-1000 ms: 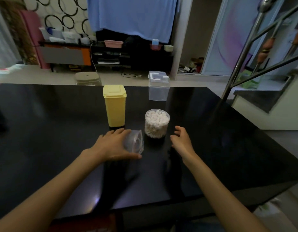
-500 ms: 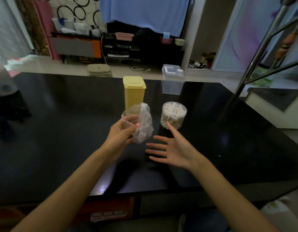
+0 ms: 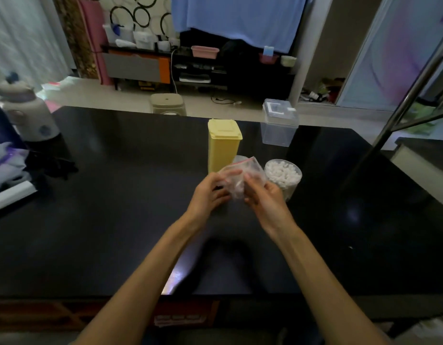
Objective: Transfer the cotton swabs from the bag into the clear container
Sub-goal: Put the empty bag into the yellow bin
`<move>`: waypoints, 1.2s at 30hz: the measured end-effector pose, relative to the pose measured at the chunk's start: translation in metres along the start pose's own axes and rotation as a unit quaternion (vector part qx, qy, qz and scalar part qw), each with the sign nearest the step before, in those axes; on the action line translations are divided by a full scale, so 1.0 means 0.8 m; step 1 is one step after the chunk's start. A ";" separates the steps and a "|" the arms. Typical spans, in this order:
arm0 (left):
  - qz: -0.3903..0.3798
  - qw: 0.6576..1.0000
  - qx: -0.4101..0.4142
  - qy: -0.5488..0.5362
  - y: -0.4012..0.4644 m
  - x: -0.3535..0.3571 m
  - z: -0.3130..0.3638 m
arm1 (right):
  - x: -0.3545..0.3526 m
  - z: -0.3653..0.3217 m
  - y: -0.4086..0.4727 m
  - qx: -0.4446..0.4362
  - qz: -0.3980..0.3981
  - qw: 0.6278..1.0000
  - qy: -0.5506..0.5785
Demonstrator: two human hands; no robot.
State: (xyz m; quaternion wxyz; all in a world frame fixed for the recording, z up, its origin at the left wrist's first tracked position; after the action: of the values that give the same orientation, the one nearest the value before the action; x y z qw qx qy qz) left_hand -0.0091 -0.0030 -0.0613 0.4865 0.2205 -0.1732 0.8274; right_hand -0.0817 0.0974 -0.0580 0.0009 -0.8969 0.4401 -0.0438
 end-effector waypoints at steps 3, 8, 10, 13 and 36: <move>-0.003 1.000 -0.004 0.014 -0.008 -0.005 0.013 | 0.013 -0.010 0.005 -0.031 0.033 0.992 -0.117; 0.026 0.983 0.088 0.159 0.012 -0.049 0.062 | 0.014 -0.068 0.032 -0.065 -0.294 0.906 -0.298; 0.062 0.959 0.099 0.259 0.031 -0.071 0.089 | 0.005 -0.100 0.078 -0.095 -0.270 0.866 -0.411; 0.075 0.927 0.044 0.365 0.063 -0.084 0.108 | 0.007 -0.129 0.158 -0.167 -0.145 0.794 -0.567; 0.028 0.846 -0.008 0.533 0.106 -0.044 0.062 | -0.009 -0.148 0.201 0.010 -0.335 0.708 -0.622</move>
State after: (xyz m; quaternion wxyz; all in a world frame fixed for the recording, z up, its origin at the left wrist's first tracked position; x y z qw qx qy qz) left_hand -0.0589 -0.0930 -0.0442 0.4821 -0.2630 0.1002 0.8297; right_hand -0.2224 0.0086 0.0529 0.2687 -0.8097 0.0097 0.5216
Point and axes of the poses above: each hand's wrist, its own y-axis towards the middle knuckle, its own x-axis out of the palm, z = x × y, the point moved 2 cm from there along y, towards the middle knuckle, and after that the axes turned 11 degrees about -y, right-handed, at the moved point
